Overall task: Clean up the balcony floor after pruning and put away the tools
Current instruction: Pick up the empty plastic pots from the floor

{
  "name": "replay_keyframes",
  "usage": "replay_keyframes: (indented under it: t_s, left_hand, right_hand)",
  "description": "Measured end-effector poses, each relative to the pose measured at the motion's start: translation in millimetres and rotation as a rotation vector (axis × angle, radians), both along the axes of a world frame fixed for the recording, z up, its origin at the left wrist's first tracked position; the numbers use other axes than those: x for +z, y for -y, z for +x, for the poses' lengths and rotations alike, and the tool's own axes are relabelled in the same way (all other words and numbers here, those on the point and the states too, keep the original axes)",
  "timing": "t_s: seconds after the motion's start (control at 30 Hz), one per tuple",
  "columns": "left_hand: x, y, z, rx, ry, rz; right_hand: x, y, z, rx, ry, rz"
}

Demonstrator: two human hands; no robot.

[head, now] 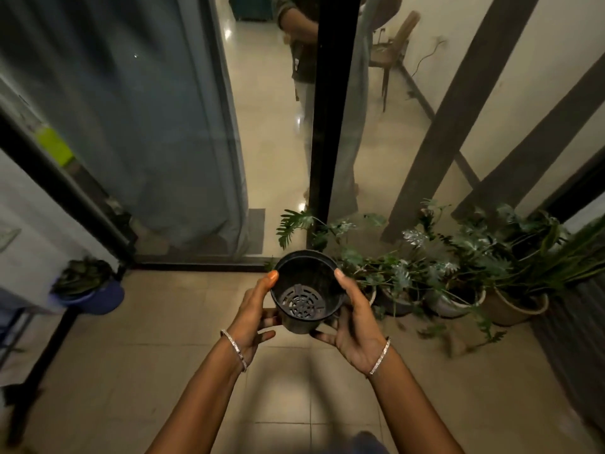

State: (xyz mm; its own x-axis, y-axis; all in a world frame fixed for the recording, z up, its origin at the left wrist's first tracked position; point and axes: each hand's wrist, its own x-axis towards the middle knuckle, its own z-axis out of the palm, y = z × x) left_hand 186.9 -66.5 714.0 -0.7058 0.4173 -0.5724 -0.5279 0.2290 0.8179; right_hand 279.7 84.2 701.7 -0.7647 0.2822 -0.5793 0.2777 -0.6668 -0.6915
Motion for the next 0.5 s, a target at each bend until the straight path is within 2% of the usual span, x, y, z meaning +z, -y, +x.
replay_keyframes:
  t_s: [0.1,0.3,0.5]
  left_hand:
    - [-20.2,24.0,-17.8,0.037,0.051,-0.007]
    - [-67.3,47.3,-63.8,0.017,0.296,0.06]
    - [-93.4,34.2,-129.6,-0.032,0.301,0.049]
  right_hand:
    - [-14.4,19.8,-19.6,0.062,0.071,-0.04]
    - [-38.7,36.4,-68.3,0.027,0.219,0.048]
    - [-66.6,31.2,-129.4,-0.039,0.339,-0.004]
